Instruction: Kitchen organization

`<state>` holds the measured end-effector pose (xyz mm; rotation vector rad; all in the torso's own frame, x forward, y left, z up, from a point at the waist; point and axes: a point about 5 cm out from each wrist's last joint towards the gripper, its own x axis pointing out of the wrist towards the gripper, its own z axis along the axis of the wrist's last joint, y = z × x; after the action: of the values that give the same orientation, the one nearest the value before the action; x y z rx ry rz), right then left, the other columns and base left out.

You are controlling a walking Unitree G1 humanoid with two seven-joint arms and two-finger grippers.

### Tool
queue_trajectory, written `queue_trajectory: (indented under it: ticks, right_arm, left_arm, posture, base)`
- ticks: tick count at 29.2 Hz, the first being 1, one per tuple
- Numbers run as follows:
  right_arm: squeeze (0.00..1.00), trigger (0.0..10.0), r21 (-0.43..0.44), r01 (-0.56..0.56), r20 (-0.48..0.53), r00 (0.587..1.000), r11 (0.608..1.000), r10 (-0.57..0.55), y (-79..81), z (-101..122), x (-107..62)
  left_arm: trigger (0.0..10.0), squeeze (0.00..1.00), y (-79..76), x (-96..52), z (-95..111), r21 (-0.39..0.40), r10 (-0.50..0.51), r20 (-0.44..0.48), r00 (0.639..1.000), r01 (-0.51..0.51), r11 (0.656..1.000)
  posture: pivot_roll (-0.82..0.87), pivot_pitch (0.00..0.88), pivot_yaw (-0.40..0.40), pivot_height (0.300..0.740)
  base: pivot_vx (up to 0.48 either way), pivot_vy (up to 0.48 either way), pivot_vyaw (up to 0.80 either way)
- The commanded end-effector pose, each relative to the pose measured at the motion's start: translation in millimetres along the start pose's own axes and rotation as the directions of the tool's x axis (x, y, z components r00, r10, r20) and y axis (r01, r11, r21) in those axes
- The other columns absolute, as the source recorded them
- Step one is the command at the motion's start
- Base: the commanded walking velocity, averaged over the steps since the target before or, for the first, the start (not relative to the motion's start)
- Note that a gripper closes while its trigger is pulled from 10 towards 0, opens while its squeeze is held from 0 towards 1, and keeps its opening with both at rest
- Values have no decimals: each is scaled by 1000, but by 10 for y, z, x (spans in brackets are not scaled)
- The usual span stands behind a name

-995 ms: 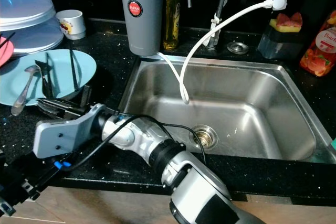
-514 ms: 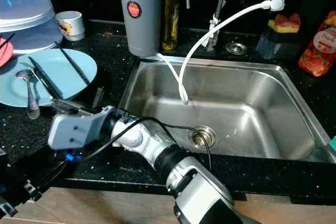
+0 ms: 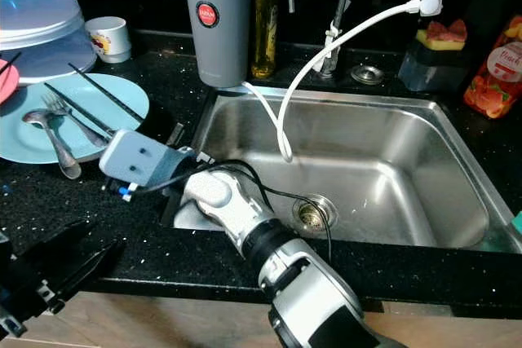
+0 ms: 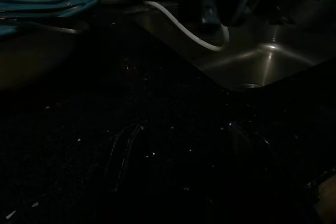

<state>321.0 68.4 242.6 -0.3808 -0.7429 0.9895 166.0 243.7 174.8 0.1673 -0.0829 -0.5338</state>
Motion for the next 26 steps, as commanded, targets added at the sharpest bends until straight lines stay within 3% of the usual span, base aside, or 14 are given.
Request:
queue_trajectory:
  ticks: [1,5,8,9,10,11,13,20,23,25,26]
  right_arm:
    - [0,10000,94,-5,16,1000,996,4,134,70,131]
    - [0,10000,152,16,19,1000,988,-19,70,87,148]
    - [0,10000,279,24,56,998,960,-41,-28,131,162]
    - [0,10000,279,24,56,998,960,-41,-28,131,162]
    - [0,10000,352,8,92,995,936,-43,-82,166,160]
    - [0,10000,352,8,92,995,936,-43,-82,166,160]
    - [0,10000,434,-40,143,989,900,-25,-143,208,139]
    - [0,10000,510,-32,174,982,860,-67,-291,239,83]
    - [0,10000,589,45,162,972,807,-172,-598,213,-42]
    - [0,10000,607,71,152,967,792,-203,-686,199,-82]
    - [0,10000,631,114,134,958,767,-253,-841,173,-163]
  left_arm:
    - [10000,0,-2,-34,-124,-24,-8,-74,997,7,1000]
    - [10000,0,4,-34,-127,-24,-10,-74,997,8,1000]
    - [10000,0,10,-33,-126,-25,-10,-72,997,8,1000]
    - [10000,0,10,-33,-126,-25,-10,-72,997,8,1000]
    - [10000,0,11,-32,-127,-26,-11,-70,997,9,1000]
    - [10000,0,11,-32,-127,-26,-11,-70,997,9,1000]
    - [10000,0,8,-28,-131,-30,-14,-68,998,12,999]
    - [10000,0,2,-15,-135,-32,-17,-65,998,15,999]
    - [10000,0,-17,14,-133,-37,-22,-54,998,20,999]
    - [10000,0,-25,19,-132,-38,-23,-52,998,21,999]
    - [10000,0,-33,23,-134,-41,-25,-49,998,23,999]
  posture:
    - [116,94,-16,740]
    - [116,94,-16,740]
    - [119,97,-14,740]
    - [119,97,-14,740]
    - [119,97,-14,740]
    - [119,97,-14,740]
    - [115,97,-12,740]
    - [111,98,-11,740]
    - [108,100,-12,740]
    - [106,101,-13,740]
    - [104,102,-14,740]
  base:
    - [0,0,0]
    - [0,0,0]
    - [0,0,0]
    - [0,0,0]
    - [0,0,0]
    - [0,0,0]
    - [0,0,0]
    - [0,0,0]
    - [0,0,0]
    - [0,0,0]
    - [0,0,0]
